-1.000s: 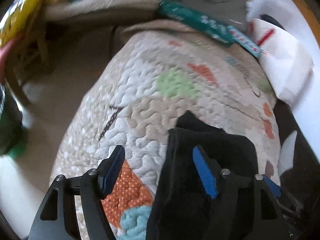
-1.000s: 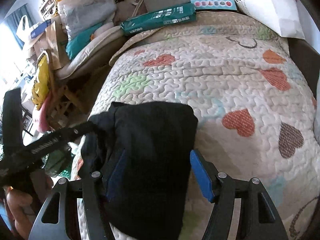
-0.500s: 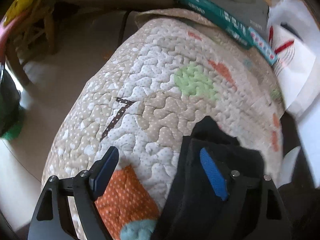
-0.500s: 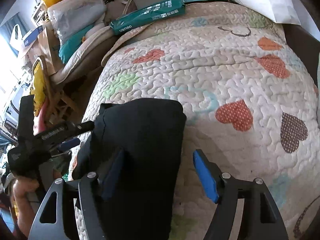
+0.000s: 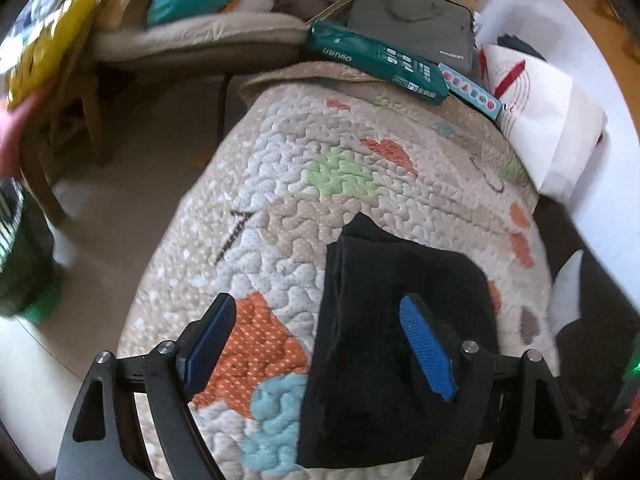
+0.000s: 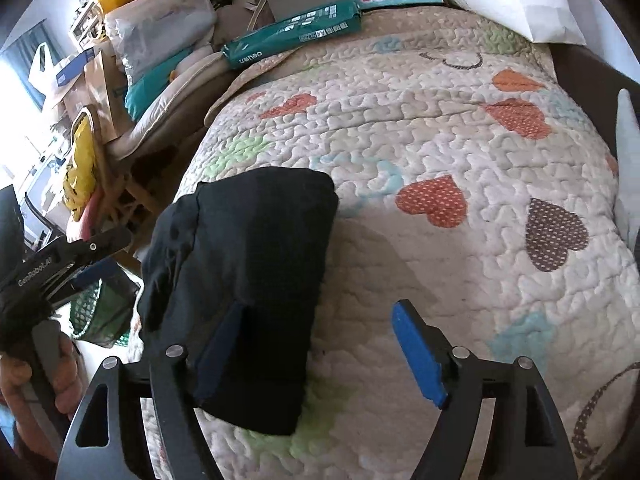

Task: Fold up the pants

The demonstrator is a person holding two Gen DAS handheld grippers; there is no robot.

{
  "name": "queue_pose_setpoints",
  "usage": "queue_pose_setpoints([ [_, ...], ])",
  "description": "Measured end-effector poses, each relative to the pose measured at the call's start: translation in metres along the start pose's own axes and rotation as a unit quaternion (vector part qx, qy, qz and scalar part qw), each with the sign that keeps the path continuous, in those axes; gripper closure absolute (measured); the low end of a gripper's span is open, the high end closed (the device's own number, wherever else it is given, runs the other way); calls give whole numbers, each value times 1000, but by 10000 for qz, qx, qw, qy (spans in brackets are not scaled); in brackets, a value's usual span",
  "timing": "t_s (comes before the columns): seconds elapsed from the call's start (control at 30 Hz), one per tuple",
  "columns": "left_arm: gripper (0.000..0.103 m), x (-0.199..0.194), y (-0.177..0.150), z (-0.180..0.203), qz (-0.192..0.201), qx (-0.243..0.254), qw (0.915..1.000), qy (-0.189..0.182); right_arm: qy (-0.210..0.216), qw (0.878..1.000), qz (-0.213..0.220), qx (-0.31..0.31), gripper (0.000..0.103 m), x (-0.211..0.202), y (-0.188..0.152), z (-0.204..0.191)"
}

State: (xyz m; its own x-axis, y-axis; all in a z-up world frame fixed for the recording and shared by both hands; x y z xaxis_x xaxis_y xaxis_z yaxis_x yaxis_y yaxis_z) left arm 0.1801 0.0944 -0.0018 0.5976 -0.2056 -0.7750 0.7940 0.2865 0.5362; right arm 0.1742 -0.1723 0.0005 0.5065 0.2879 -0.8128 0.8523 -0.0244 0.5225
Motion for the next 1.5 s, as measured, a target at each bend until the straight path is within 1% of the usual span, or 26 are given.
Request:
queue_pose_setpoints([
  [0.07,19,2,0,-2,-9,-9,10000,54,-32,9999,86,-40,20,-3,-3,2],
  [0.17,19,11,1,-11,-226,-293,9993,-84,-58,9997,226,-33,20,-7,-5,5],
  [0.27,20,19,-1,-19,-443,-594,9968,-310,-90,9990,440,-11,20,-14,-2,5],
  [0.33,20,23,-4,-19,-556,-652,9954,-418,-35,9987,498,-36,20,-16,3,2],
  [0.43,20,31,-8,-14,-760,-732,9919,-701,155,9993,351,-21,20,-11,11,1],
  [0.53,20,39,-14,-9,-996,-789,9876,-924,440,9985,97,301,19,4,16,5],
  [0.67,20,53,-25,-4,-1308,-712,9847,-903,720,9946,-260,708,18,31,20,10],
  [0.7,20,56,-27,-4,-1343,-682,9847,-878,788,9930,-324,814,16,40,21,12],
  [0.77,19,58,-28,-2,-1313,-608,9858,-851,878,9901,-406,1012,13,51,25,13],
  [0.87,18,60,-29,3,-1256,-475,9872,-859,1188,9831,-598,1257,13,68,32,12],
  [0.9,20,60,-29,6,-1201,-393,9877,-917,1332,9799,-728,1294,13,76,34,10],
  [0.93,27,60,-29,8,-1158,-332,9875,-1020,1474,9761,-878,1336,12,84,34,8],
  [0.97,46,60,-30,11,-1139,-304,9865,-1138,1535,9739,-950,1376,11,89,35,6],
  [1.0,57,61,-31,14,-1207,-341,9834,-1311,1530,9740,-927,1391,12,91,37,5],
  [1.07,60,59,-30,14,-1198,-371,9840,-1265,1697,9715,-1030,1298,32,92,40,-3],
  [1.1,61,58,-29,15,-1178,-324,9850,-1215,1619,9736,-1039,1227,35,89,40,-7],
  [1.13,62,56,-29,17,-1152,-295,9861,-1159,1569,9764,-1010,1089,41,85,41,-11],
  [1.2,63,53,-30,21,-1093,-250,9874,-1115,1514,9792,-984,924,47,79,42,-15],
  [1.3,63,47,-29,29,-1009,-147,9891,-1061,1436,9825,-925,746,50,71,46,-20],
  [1.43,63,52,-24,39,-1044,-269,9871,-1180,1230,9884,-759,467,50,61,55,-23],
  [1.5,63,57,-21,51,-1018,-246,9869,-1223,1143,9902,-690,406,50,56,61,-18],
])
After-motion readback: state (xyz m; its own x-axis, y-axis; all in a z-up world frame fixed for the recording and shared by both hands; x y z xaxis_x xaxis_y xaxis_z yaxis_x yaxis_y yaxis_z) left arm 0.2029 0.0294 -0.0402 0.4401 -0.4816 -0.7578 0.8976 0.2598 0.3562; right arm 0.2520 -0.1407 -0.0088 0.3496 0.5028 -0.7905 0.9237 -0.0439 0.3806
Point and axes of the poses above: each gripper's, at about its wrist camera, not at the fingertips, and x roughly the way its jaws point, z to its right, y to its top, the point moved 3 cm from there along x, roughly the way its jaws point
